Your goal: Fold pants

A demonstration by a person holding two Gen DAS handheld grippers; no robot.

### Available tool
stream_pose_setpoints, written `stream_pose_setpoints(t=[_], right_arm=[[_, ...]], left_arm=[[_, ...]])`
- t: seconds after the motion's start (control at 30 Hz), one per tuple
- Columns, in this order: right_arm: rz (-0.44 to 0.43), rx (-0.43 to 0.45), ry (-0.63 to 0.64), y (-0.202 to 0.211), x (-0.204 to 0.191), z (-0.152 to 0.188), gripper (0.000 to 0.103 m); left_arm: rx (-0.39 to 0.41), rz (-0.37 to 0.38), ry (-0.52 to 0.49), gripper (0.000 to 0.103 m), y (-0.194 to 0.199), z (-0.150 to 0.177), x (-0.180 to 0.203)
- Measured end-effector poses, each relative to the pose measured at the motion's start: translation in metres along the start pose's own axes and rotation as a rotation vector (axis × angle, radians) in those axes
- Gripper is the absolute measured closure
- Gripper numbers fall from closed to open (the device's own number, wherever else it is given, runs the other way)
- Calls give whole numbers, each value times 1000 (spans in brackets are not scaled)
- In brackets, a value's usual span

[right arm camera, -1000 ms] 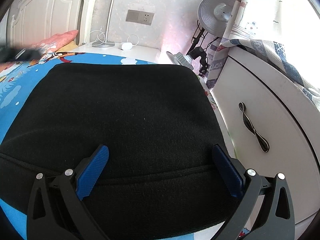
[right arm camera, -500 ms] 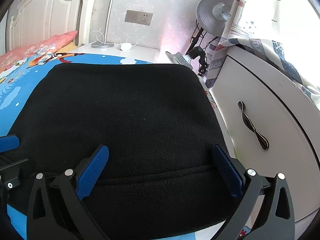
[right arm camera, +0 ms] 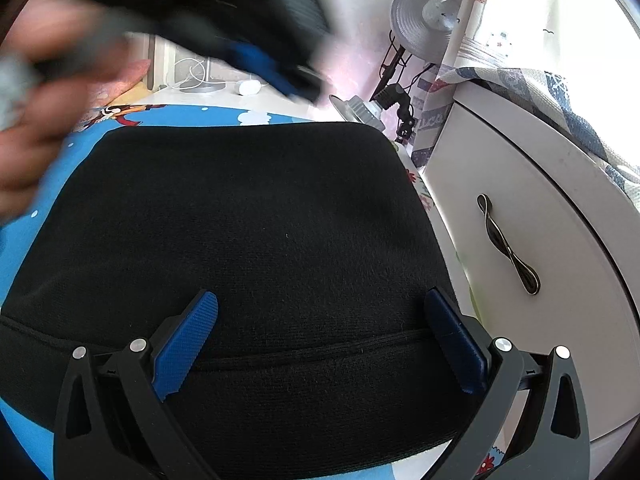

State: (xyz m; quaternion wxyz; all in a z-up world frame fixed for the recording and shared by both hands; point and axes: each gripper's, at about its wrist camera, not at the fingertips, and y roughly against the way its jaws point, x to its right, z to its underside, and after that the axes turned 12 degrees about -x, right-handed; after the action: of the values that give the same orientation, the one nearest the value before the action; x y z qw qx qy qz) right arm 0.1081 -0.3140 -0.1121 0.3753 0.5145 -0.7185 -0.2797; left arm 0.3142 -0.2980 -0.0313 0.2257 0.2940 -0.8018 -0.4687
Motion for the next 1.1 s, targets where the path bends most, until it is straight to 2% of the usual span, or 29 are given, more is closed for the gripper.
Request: stream_pose_setpoints(t=[0.07, 0.1, 0.17, 0.23, 0.33, 0.4, 0.47, 0.5, 0.53, 0.57, 0.67, 0.73, 0.8, 0.87, 0.9, 1.0, 1.03, 1.1], right_arm=[[-1, -1, -6, 0, 0, 0, 4], [-2, -3, -8, 0, 1, 0, 4], [-6, -6, -15, -1, 2, 0, 4], [-23, -11, -25, -3, 6, 0, 4], [-30, -11, -21, -3, 6, 0, 4], [-32, -16, -21, -3, 6, 0, 4], [-33, -17, -23, -2, 5, 0, 4], [-32, -14, -24, -2, 5, 1, 4], [-32, -13, -25, -2, 5, 1, 4], [-31, -13, -26, -2, 6, 1, 4], [-30, -16, -24, -5, 8, -3, 4], [-30, -22, -24, -6, 9, -5, 4], [-25, -29, -25, -6, 9, -7, 4], [-15, -38, -25, -5, 9, -8, 4], [-9, -42, -24, -3, 9, -8, 4], [8, -63, -43, 14, 12, -5, 4], [4, -67, -56, 20, 13, -2, 4], [-23, -77, -105, 35, 21, 5, 4]], left_arm=[[-90, 8, -36, 87, -34, -19, 7], [-137, -26, -58, 86, -53, -22, 11], [-169, -81, -107, 86, -71, -23, 21], [-169, -95, -95, 86, -75, -21, 23], [-158, -54, -19, 84, -70, -19, 13], [-122, -35, 17, 83, -59, -18, 8], [-59, -79, 77, 80, -33, -6, 5], [-23, -135, 143, 69, -16, 7, -1], [0, -165, 197, 50, -6, 15, -7], [27, -185, 265, 42, 6, 31, -14], [45, -227, 411, 33, 34, 86, -33], [22, -204, 453, 28, 40, 123, -38], [-24, -205, 464, 25, 39, 151, -37], [-60, -242, 447, 15, 40, 168, -30], [-75, -249, 437, 14, 41, 175, -26], [-79, -332, 412, 3, 51, 187, -10], [-56, -367, 381, 3, 59, 189, 0], [-1, -378, 359, 2, 71, 195, 11]])
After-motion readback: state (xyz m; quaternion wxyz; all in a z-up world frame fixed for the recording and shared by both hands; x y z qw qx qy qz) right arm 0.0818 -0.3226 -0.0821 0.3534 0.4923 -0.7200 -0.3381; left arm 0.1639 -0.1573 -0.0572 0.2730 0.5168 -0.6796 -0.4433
